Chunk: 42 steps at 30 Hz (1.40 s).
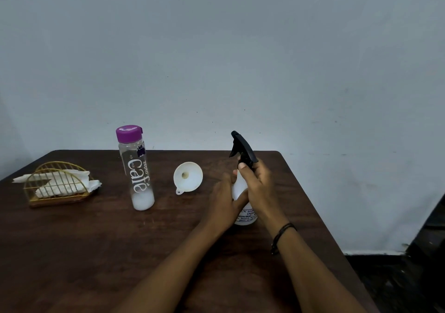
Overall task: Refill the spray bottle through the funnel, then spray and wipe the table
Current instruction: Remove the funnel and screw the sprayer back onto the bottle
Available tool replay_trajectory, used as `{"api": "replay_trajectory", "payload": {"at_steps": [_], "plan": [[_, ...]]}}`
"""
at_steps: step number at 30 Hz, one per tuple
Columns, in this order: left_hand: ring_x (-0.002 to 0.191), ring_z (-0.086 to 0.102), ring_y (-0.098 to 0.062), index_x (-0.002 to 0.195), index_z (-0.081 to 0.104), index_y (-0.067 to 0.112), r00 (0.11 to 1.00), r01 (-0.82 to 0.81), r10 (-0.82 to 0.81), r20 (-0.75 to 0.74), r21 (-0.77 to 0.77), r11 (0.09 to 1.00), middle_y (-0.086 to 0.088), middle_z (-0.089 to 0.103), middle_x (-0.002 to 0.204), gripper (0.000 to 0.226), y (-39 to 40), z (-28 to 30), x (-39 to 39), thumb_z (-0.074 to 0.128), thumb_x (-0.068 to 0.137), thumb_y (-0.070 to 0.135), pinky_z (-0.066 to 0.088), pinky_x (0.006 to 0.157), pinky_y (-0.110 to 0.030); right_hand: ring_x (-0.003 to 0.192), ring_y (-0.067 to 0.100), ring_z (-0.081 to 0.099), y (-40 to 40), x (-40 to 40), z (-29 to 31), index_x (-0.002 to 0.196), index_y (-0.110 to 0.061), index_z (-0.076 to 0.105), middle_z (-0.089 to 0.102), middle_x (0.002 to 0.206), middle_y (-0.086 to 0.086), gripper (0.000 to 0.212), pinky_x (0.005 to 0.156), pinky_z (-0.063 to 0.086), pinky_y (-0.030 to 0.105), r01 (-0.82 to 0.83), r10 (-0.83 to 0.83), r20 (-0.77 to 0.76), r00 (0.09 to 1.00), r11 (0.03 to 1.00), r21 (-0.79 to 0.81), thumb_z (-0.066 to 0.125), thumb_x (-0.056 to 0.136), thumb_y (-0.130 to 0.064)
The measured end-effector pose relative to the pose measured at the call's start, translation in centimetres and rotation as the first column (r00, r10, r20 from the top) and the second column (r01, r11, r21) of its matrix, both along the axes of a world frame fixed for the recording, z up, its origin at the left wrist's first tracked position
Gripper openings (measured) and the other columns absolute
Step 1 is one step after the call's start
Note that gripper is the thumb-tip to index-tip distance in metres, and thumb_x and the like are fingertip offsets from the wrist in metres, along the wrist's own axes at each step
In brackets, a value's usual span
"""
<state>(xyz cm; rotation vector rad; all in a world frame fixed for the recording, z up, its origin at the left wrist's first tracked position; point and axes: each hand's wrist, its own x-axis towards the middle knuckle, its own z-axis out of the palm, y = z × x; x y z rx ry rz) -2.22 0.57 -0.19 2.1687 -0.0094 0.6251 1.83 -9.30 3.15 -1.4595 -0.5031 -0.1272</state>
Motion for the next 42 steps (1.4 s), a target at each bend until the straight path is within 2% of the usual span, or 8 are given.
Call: {"api": "replay_trajectory", "payload": {"at_steps": [6,10,14,18,21,27,33,42], "plan": [[0.097,0.062,-0.019,0.118,0.049,0.011,0.998,-0.014,0.015,0.066,-0.019,1.0,-0.001,0.063,0.106,0.054,-0.7,-0.1,0.0,0.05,0.086,0.054,0.049,0.076,-0.039,0.091,0.02,0.07,0.4,0.0,-0.2,0.097,-0.024,0.065,0.071,0.095,0.005,0.037,0.084,0.058,0.049,0.112,-0.11,0.046,0.993,0.993,-0.042,0.064,0.076,-0.055],[0.094,0.061,-0.025,0.113,0.05,0.007,0.991,-0.042,0.043,0.13,-0.01,0.999,-0.006,0.063,0.103,0.06,-1.1,-0.6,0.0,0.042,0.082,0.058,0.048,0.075,-0.045,0.083,0.022,0.069,0.4,-0.3,0.0,0.091,-0.023,0.063,0.07,0.089,0.006,0.03,0.078,0.058,0.048,0.173,-0.171,0.053,0.984,0.984,-0.033,0.07,0.078,-0.049],[0.1,0.057,-0.021,0.12,0.049,0.015,0.991,-0.124,0.125,0.055,-0.021,0.992,-0.001,0.061,0.109,0.069,-1.0,-0.3,0.4,0.05,0.075,0.066,0.047,0.078,-0.039,0.091,0.027,0.072,-0.6,0.2,0.5,0.099,-0.012,0.069,0.073,0.094,0.014,0.015,0.085,0.058,0.047,-0.101,0.11,-0.07,0.991,0.987,0.124,0.069,0.088,-0.023],[0.094,0.065,-0.02,0.115,0.054,0.034,0.999,-0.048,0.048,0.005,-0.03,0.998,0.006,0.068,0.098,0.046,0.4,0.0,1.5,0.061,0.076,0.057,0.055,0.077,-0.044,0.096,0.014,0.069,-1.3,0.7,0.8,0.108,-0.011,0.069,0.074,0.099,0.001,0.015,0.087,0.055,0.035,-0.28,0.294,-0.095,0.951,0.951,0.13,0.06,0.096,-0.013],[0.079,0.066,-0.015,0.102,0.06,0.028,0.998,-0.002,0.002,0.059,-0.005,1.0,0.005,0.068,0.083,0.026,0.2,0.2,1.6,0.055,0.082,0.044,0.051,0.067,-0.035,0.097,0.007,0.069,-1.3,0.6,1.0,0.104,-0.014,0.07,0.075,0.097,-0.005,0.015,0.082,0.053,0.018,-0.242,0.247,-0.059,0.967,0.967,0.081,0.058,0.097,-0.008],[0.066,0.061,-0.007,0.088,0.056,0.027,0.988,-0.033,0.026,0.153,0.043,0.999,0.009,0.065,0.073,0.012,-0.7,0.5,0.9,0.047,0.088,0.036,0.038,0.053,-0.025,0.09,0.001,0.069,-0.4,-0.2,0.9,0.103,-0.017,0.07,0.073,0.095,-0.004,0.013,0.076,0.052,0.014,-0.134,0.136,-0.026,0.99,0.989,0.067,0.062,0.095,-0.011],[0.077,0.067,-0.012,0.097,0.062,0.025,0.972,-0.176,0.161,0.169,0.078,0.981,0.006,0.071,0.083,0.02,-1.5,0.2,1.2,0.043,0.094,0.032,0.052,0.063,-0.034,0.078,0.01,0.064,1.0,-1.2,0.1,0.089,-0.029,0.067,0.07,0.082,-0.003,0.009,0.073,0.052,0.03,0.107,-0.109,0.05,0.993,0.994,0.037,0.066,0.094,-0.021],[0.064,0.066,-0.007,0.087,0.063,0.021,0.993,0.031,-0.031,0.116,0.007,1.0,0.002,0.07,0.07,0.021,0.0,0.6,1.1,0.053,0.089,0.039,0.049,0.053,-0.031,0.107,0.01,0.069,-0.7,-0.2,0.7,0.104,-0.026,0.069,0.075,0.103,-0.004,0.016,0.09,0.053,0.022,-0.203,0.205,-0.027,0.978,0.977,0.066,0.062,0.095,-0.014]]}}
